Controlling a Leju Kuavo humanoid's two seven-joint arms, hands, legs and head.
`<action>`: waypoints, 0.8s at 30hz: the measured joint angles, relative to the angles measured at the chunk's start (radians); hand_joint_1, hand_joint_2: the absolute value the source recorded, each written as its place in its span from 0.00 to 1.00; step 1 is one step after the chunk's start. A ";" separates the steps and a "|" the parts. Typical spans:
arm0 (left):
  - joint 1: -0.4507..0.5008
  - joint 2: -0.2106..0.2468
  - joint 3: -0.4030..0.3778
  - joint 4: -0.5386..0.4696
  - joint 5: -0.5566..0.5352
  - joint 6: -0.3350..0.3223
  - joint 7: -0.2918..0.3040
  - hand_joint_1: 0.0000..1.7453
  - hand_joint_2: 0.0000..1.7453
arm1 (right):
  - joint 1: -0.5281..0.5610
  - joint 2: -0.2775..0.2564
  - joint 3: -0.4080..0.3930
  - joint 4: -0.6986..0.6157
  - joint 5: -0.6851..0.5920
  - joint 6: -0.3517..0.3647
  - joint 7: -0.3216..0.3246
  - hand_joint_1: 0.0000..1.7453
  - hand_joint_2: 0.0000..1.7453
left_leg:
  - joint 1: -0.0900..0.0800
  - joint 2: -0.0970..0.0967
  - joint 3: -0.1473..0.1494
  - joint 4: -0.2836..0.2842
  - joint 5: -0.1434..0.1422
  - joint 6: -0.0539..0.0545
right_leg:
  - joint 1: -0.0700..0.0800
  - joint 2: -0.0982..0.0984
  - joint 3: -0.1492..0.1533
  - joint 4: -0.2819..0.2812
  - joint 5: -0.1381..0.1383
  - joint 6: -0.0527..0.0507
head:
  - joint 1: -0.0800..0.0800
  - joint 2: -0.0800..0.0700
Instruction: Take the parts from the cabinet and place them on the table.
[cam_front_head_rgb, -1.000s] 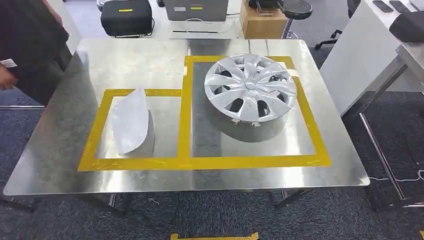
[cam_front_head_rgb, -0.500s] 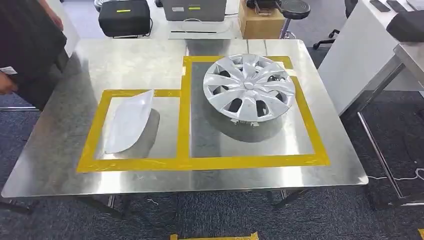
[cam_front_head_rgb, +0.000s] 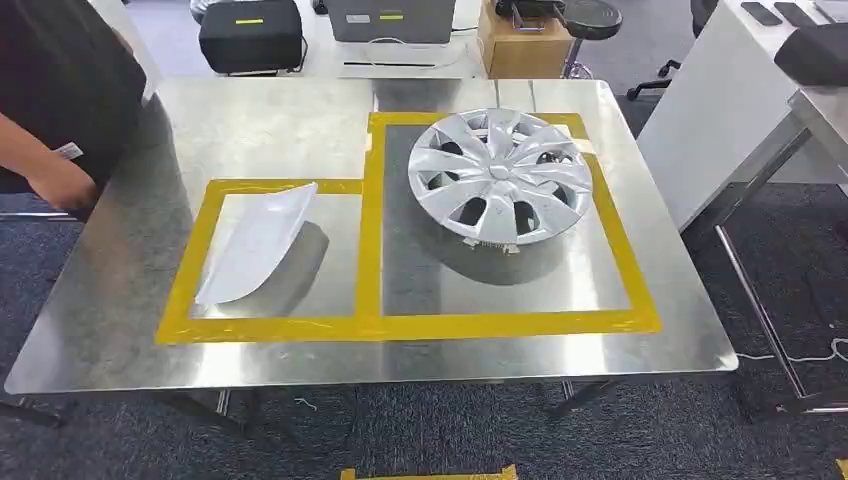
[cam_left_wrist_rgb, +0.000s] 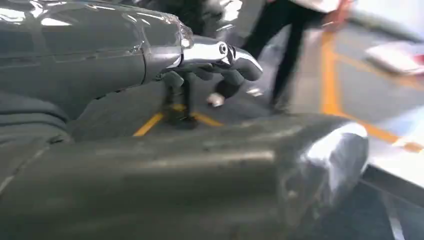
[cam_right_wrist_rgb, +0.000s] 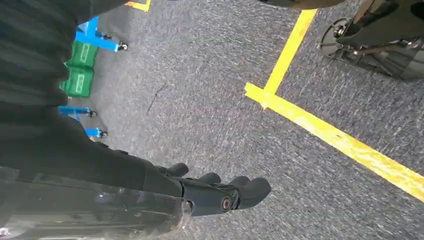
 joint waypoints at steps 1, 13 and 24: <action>-0.012 -0.014 -0.007 0.040 0.013 0.035 0.011 0.00 0.00 | 0.000 0.000 -0.002 0.000 -0.002 0.000 0.005 0.00 1.00 | 0.000 -0.003 0.000 0.000 0.000 0.000 | 0.000 -0.002 0.000 0.000 -0.001 0.001 | 0.000 0.000; -0.148 -0.172 -0.205 0.496 0.234 0.178 0.019 0.00 0.00 | -0.007 0.000 -0.058 0.000 0.003 0.002 0.032 0.00 1.00 | -0.002 -0.030 0.000 0.000 0.001 0.001 | -0.003 -0.018 0.006 -0.004 -0.004 0.007 | 0.001 0.000; -0.230 -0.250 -0.352 0.805 0.273 0.170 -0.014 0.00 0.00 | -0.008 -0.014 -0.077 -0.001 0.004 -0.002 0.032 0.00 1.00 | -0.002 -0.028 0.000 0.000 0.001 0.001 | -0.003 -0.018 0.007 -0.005 -0.004 0.007 | 0.001 0.000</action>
